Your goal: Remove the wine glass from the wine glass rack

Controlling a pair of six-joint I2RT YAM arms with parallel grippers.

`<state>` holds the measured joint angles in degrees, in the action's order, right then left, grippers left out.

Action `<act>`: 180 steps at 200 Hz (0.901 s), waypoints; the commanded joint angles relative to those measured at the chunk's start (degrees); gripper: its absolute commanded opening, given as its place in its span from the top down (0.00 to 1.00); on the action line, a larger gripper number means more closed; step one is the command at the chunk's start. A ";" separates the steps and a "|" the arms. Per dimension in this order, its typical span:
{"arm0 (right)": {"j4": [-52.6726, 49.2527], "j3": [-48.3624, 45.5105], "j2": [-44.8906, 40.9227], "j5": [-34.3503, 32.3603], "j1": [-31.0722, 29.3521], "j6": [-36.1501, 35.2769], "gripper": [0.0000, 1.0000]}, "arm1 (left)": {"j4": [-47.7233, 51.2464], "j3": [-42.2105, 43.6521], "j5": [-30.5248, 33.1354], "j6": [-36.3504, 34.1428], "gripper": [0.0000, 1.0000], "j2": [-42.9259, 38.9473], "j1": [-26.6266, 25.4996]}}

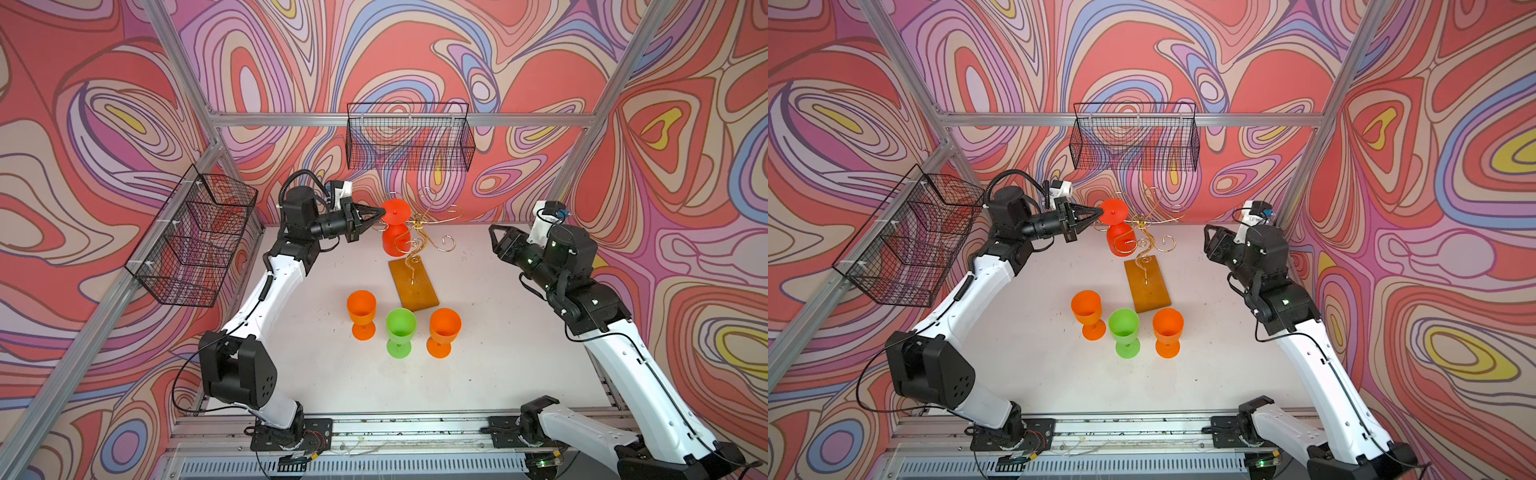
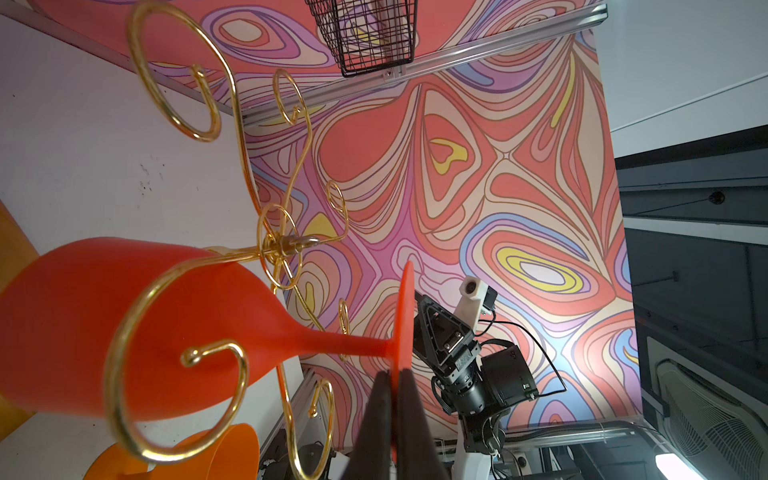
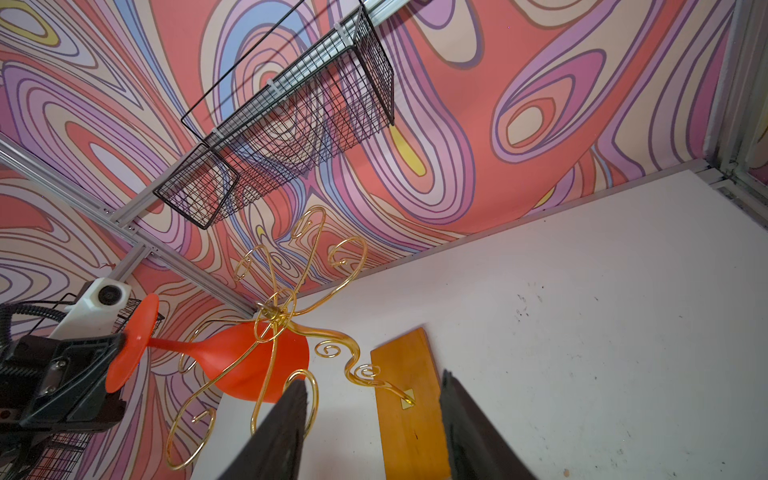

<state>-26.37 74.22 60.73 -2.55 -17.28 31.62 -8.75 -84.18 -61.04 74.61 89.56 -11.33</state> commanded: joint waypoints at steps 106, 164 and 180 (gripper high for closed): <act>1.23 -1.34 -0.17 0.62 0.23 0.37 0.46 | 3.74 8.82 0.98 -3.23 1.00 -10.63 -0.71; 1.50 -0.84 0.44 0.98 0.23 0.33 0.46 | 9.62 11.32 1.67 -5.50 1.00 -16.87 -0.71; 1.42 -0.61 0.71 1.23 0.23 0.31 0.46 | 10.72 11.58 1.64 -5.44 1.00 -18.55 -0.71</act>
<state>-26.15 73.54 60.93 -1.98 -17.28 31.86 0.08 -73.14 -59.27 70.26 74.19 -11.66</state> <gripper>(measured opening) 0.539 0.047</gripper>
